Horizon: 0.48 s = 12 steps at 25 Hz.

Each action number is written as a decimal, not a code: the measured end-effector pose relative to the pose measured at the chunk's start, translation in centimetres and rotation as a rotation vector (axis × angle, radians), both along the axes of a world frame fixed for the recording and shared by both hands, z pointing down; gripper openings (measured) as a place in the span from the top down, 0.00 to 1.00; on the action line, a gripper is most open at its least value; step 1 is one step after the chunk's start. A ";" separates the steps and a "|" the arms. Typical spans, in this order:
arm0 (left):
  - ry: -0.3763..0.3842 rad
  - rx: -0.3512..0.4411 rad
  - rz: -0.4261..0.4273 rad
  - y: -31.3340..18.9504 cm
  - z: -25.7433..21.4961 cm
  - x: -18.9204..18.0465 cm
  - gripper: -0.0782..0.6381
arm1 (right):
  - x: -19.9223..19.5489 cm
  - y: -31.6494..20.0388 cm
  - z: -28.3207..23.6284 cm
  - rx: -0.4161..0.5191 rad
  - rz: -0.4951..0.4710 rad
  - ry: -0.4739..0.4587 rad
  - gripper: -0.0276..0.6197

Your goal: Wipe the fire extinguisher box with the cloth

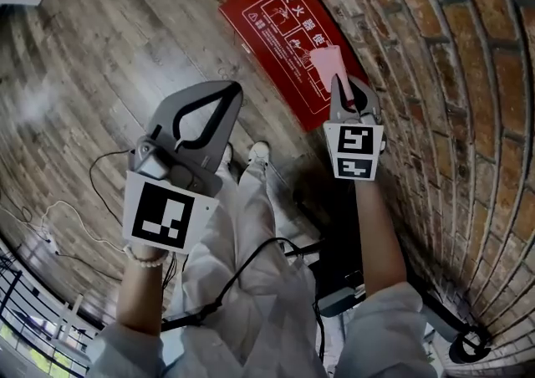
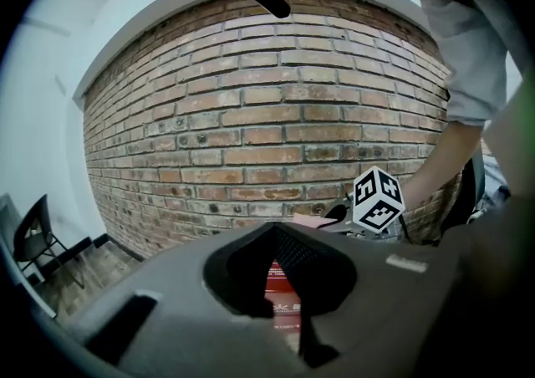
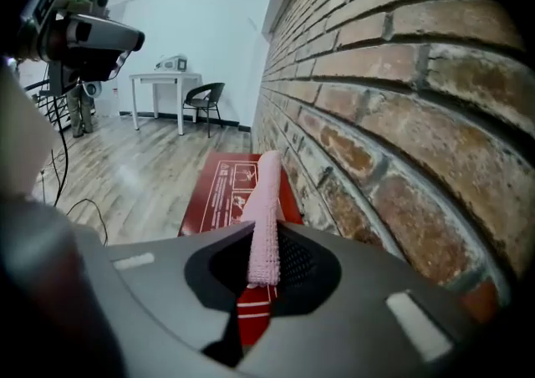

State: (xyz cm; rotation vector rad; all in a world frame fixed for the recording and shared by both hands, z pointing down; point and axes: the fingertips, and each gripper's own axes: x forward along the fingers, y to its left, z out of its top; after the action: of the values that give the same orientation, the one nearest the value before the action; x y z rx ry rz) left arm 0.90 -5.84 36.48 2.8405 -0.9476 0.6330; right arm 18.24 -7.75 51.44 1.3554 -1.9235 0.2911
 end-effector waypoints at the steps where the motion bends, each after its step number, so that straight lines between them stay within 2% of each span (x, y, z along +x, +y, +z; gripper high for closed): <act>1: -0.001 -0.001 -0.007 -0.1 0.1 -0.4 0.90 | -0.7 -0.7 -0.1 0.006 -0.010 -0.006 0.93; 12: -0.016 -0.014 -0.076 -0.8 1.0 -5.0 0.90 | -9.1 -9.4 0.1 0.053 -0.116 -0.047 0.93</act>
State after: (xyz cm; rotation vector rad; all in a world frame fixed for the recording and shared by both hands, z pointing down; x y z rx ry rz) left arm -4.13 -6.69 37.44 2.7766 -1.0438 0.6527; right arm 9.17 -17.11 51.56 1.2755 -2.0530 0.2179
